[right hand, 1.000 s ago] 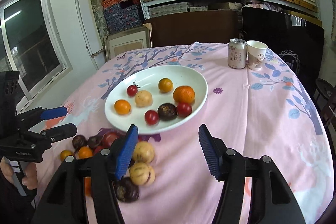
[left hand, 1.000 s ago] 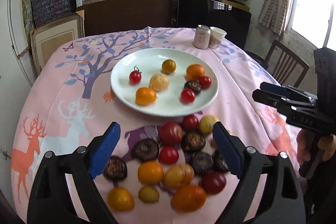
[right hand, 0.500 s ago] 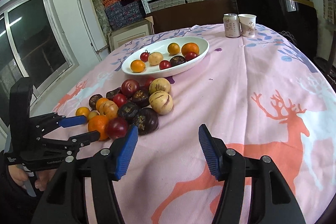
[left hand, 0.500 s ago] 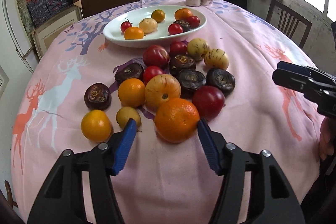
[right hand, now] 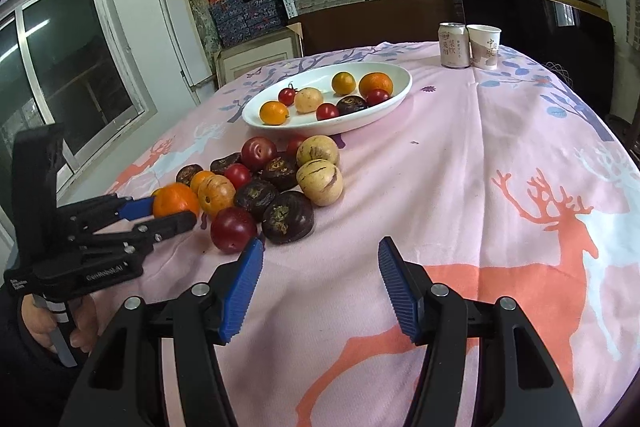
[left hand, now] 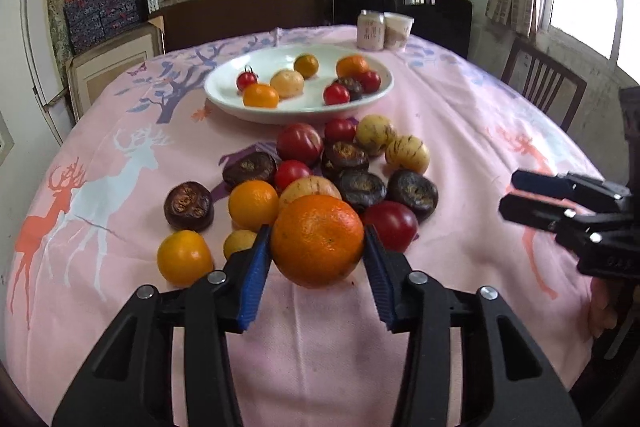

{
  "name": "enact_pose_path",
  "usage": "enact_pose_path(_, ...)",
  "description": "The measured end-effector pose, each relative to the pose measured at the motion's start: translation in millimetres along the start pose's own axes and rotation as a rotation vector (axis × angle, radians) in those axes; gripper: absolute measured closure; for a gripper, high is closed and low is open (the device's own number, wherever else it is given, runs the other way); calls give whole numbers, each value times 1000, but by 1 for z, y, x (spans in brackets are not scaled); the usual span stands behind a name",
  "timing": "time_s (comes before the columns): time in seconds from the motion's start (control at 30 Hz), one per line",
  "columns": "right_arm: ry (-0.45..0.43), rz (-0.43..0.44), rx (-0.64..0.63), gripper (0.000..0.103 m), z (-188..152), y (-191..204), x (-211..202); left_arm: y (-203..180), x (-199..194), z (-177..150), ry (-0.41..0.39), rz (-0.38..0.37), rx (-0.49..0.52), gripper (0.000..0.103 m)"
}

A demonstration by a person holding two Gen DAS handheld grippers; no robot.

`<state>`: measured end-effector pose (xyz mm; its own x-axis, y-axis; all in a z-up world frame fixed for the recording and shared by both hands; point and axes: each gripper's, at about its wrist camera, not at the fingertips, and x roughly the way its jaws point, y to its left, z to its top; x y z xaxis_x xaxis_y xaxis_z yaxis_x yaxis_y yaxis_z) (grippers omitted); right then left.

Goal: Organize fruits
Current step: 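Grasp a dark red tomato with the right tool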

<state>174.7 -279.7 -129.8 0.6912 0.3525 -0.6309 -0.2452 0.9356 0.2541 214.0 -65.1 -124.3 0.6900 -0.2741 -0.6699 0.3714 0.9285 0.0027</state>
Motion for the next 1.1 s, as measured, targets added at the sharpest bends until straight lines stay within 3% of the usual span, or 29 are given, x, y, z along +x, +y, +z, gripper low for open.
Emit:
enact_pose_path(0.1,28,-14,-77,42,3,27,6,13,-13,-1,-61,19,-72,58)
enact_pose_path(0.3,76,-19,-195,45,14,76,33,43,-9,-1,-29,-15,-215,58)
enact_pose_path(0.43,117,-5,-192,51,20,82,52,43,-9,-8,-10,-30,-219,58)
enact_pose_path(0.7,174,-85,-203,52,23,83,70,44,-11,-14,-10,-52,-215,58)
enact_pose_path(0.87,208,-122,-252,62,21,89,78,45,-11,-14,-12,-53,-217,58)
enact_pose_path(1.1,172,-80,-167,64,23,76,66,44,-11,-14,-10,-51,-209,58)
